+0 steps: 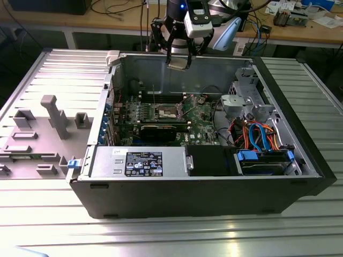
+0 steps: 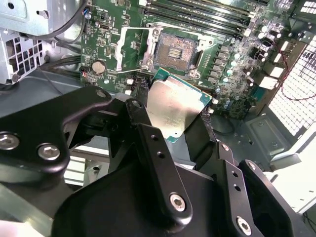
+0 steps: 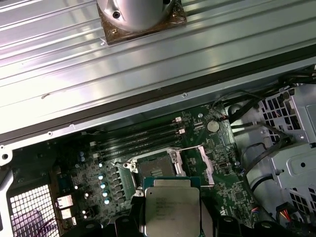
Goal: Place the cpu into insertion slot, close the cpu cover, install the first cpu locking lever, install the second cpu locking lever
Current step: 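Place the cpu into insertion slot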
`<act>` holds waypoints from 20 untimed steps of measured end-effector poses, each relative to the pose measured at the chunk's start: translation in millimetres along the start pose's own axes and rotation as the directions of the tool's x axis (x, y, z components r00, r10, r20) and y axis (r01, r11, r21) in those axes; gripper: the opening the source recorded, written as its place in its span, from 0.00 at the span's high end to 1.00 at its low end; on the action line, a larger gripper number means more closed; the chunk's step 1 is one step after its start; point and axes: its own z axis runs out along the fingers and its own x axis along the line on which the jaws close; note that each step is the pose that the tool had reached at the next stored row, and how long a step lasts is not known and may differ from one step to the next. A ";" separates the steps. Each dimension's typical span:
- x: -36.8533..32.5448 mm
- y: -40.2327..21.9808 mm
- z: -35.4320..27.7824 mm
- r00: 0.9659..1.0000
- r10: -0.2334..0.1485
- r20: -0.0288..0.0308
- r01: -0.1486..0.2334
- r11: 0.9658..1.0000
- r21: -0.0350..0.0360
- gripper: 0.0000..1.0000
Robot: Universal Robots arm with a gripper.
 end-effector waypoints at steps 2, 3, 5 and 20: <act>0.0 0.0 0.4 1.000 0.017 0.001 -0.017 1.000 0.000 0.46; 0.0 0.0 0.5 1.000 0.027 0.002 -0.027 1.000 0.000 0.46; 0.0 0.0 1.1 0.999 0.050 0.003 -0.050 0.999 -0.001 0.46; 0.0 -0.1 1.9 0.996 0.085 0.006 -0.085 0.996 -0.001 0.46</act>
